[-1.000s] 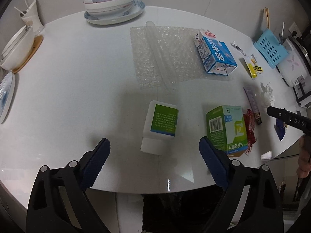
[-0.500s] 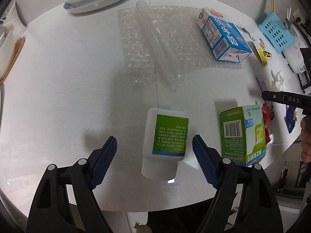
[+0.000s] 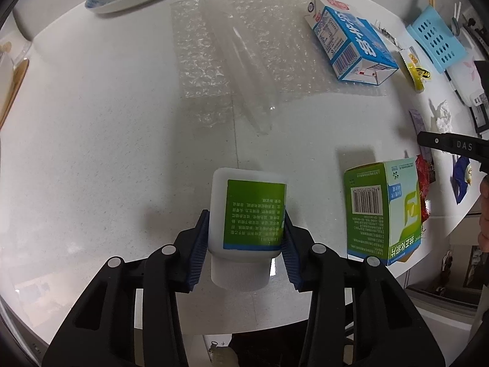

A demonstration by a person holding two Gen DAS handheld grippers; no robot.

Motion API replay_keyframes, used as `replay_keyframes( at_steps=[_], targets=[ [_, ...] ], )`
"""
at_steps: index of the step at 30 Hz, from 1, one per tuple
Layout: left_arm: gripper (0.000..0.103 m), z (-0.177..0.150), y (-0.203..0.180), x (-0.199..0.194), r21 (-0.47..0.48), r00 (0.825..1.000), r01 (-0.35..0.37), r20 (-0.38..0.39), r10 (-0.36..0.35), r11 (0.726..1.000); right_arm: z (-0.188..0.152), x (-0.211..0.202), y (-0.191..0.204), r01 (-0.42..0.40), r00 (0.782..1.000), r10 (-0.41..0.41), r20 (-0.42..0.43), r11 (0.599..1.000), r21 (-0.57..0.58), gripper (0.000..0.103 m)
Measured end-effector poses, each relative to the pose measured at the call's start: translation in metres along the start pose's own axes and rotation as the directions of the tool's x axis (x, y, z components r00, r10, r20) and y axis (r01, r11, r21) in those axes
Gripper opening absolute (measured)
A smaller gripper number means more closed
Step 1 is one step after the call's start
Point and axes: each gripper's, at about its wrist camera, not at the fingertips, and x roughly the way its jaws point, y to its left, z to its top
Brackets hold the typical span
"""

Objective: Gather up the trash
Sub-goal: 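Grasp the white-green bottle with the left tool while the right tool grasps the purple wrapper, then carry the bottle and purple wrapper down over the black trash bin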

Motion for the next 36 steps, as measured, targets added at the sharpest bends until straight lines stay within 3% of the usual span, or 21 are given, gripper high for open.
replay_keyframes(
  at_steps=[22, 36],
  targets=[
    [0.042, 0.0, -0.003, -0.051, -0.006, 0.994, 0.019, 0.112, -0.018, 1.0, -0.05, -0.07, -0.01, -0.04, 0.986, 0.036, 0.165, 0.999, 0.021, 0.015],
    [0.042, -0.062, -0.021, -0.105, -0.094, 0.979, 0.024, 0.204, -0.004, 0.995, -0.092, -0.121, -0.034, -0.095, 0.957, 0.11, 0.268, 0.993, -0.067, 0.015]
  ],
)
